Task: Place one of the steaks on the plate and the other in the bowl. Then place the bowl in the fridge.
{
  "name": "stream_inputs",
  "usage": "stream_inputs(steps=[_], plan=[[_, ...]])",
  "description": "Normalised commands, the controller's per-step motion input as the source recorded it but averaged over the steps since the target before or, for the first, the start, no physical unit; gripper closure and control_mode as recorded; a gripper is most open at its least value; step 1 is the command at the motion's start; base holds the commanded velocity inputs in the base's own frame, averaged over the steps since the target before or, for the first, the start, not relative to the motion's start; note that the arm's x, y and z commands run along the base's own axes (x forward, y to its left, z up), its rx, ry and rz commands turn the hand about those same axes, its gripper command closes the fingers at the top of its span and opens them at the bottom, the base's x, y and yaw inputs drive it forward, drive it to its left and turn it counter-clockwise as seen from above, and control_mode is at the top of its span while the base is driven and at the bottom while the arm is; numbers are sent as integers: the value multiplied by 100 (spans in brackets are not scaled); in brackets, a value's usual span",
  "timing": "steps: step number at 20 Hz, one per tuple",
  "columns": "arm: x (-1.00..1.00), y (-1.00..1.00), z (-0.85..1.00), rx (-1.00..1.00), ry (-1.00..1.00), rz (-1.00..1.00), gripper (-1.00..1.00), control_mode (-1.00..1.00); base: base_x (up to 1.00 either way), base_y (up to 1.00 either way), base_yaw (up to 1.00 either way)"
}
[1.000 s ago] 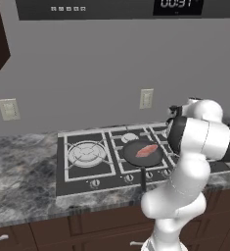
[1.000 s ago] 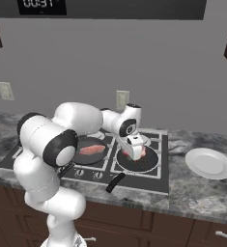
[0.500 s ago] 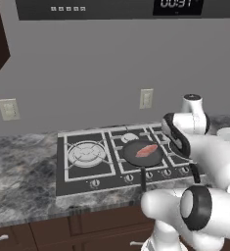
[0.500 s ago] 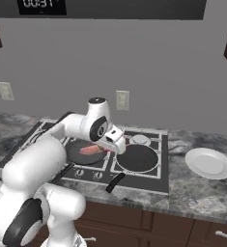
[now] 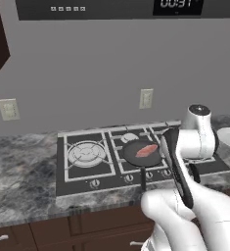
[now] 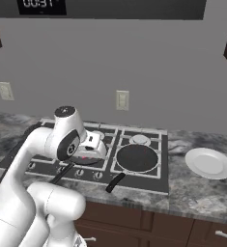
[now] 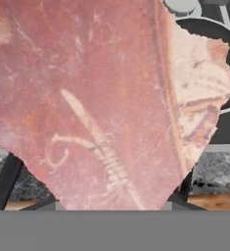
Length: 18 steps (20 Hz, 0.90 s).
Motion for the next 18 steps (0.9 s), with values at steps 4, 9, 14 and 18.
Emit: stream_inputs(steps=[4,9,14,18], plan=[[-7,0,-2,0,4,1,100,-100,0,0,0],[0,0,-3,0,0,0,100,100,0,-5,0],[0,0,0,0,0,0,100,100,3,-65,1],[0,0,0,0,0,0,100,100,0,-92,0]])
